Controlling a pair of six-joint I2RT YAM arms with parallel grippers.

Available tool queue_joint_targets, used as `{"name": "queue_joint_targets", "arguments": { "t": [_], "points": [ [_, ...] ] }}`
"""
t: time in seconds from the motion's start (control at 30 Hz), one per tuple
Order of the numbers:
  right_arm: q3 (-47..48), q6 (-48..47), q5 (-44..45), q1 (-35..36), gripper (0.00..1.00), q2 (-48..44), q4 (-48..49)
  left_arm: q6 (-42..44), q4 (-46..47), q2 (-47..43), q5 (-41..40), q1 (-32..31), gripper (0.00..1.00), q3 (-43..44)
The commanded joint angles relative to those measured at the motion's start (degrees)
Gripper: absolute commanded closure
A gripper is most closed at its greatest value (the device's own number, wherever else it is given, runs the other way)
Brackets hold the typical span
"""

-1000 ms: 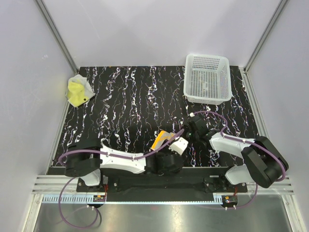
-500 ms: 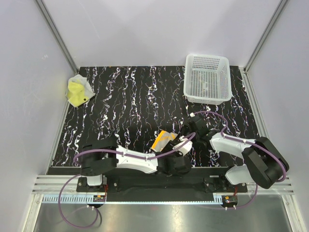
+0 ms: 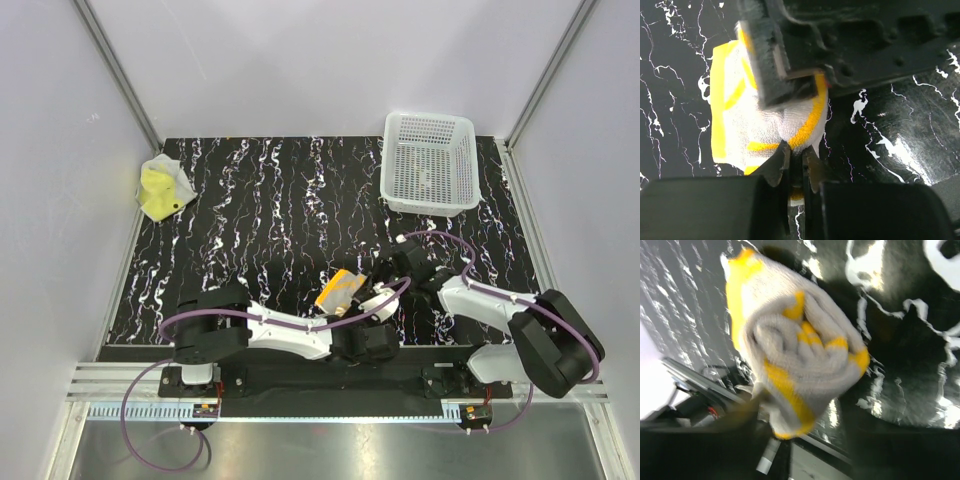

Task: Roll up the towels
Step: Roll the towel

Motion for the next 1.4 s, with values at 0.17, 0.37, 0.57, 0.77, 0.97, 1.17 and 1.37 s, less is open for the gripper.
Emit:
{"name": "queue_joint_targets", "arguments": {
  "t": [0.17, 0.37, 0.57, 0.77, 0.97, 1.17, 1.37],
  "points": [
    [9.7, -2.5, 9.4, 0.7, 0.0, -4.7, -18.7, 0.1, 2.4, -1.0, 3.4, 0.8, 1.0, -2.1],
    [12.7, -1.9, 14.4, -1.2, 0.0, -9.7, -24.7, 0.4, 4.6, -5.1, 11.1, 3.3, 0.98, -4.9],
    [12.5, -1.5, 15.0, -3.1, 0.0, -14.4, -27.0, -0.7, 8.4, -9.7, 23.6, 9.6, 0.98, -9.5],
    [11.9, -1.1, 14.5, -3.3, 0.0, -16.8, -27.7, -4.7, 18.1, -15.2, 38.2, 18.6, 0.98, -17.5],
    [8.4, 0.8, 9.6, -3.3, 0.0, -21.5, -23.5, -8.5, 21.1, -18.1, 48.2, 25.0, 0.98, -19.9],
    [0.3, 3.7, 2.0, -3.3, 0.0, -22.8, -8.7, -14.0, 26.1, -19.4, 60.0, 32.7, 0.98, -23.3],
    [-4.4, 4.9, -0.5, -3.3, 0.0, -18.5, 3.3, -20.3, 39.6, -17.9, 71.8, 39.9, 0.98, -30.1]
  ]
}}
